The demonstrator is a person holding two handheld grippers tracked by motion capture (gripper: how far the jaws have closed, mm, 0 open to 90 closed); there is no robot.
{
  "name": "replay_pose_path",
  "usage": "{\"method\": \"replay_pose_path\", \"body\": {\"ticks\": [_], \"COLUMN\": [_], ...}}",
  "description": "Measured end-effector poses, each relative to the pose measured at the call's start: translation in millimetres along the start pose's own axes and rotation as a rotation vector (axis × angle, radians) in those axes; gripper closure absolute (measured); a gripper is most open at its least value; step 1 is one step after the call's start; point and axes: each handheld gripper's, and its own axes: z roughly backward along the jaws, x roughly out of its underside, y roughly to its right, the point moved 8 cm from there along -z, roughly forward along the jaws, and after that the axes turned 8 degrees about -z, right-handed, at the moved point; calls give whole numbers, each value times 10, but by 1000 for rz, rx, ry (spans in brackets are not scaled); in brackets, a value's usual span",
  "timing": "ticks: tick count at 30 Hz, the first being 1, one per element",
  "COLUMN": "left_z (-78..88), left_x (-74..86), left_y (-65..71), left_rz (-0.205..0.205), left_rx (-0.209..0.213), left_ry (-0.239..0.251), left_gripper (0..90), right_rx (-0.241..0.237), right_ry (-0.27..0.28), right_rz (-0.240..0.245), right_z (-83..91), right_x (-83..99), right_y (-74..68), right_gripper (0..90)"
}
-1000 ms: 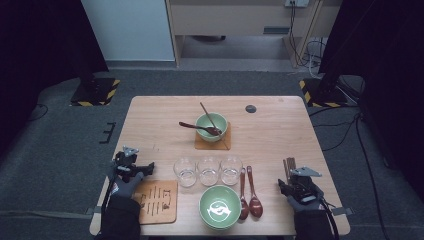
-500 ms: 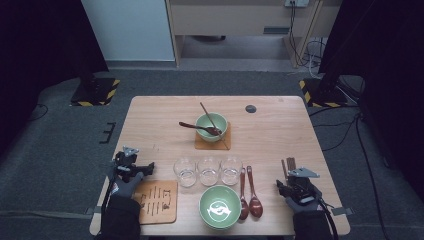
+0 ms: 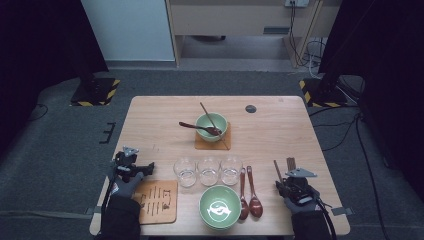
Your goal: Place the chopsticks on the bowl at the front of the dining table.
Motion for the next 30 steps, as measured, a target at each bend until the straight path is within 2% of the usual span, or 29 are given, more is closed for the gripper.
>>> {"method": "replay_pose_path", "body": {"ticks": [10, 15, 21, 30], "left_z": [0, 0, 0, 0], "left_x": [0, 0, 0, 0], "left_y": [0, 0, 0, 0], "left_rz": [0, 0, 0, 0], "left_rx": [0, 0, 0, 0], "left_ry": [0, 0, 0, 0], "left_gripper": [0, 0, 0, 0], "right_rx": [10, 13, 12, 20], "right_ry": [1, -18, -37, -43], "right_rz": [-9, -23, -13, -19], "right_z": [60, 102, 116, 109], "right_x": [-2, 52, 93, 105], "right_y": [36, 61, 40, 34], "right_gripper": [748, 784, 818, 835]}}
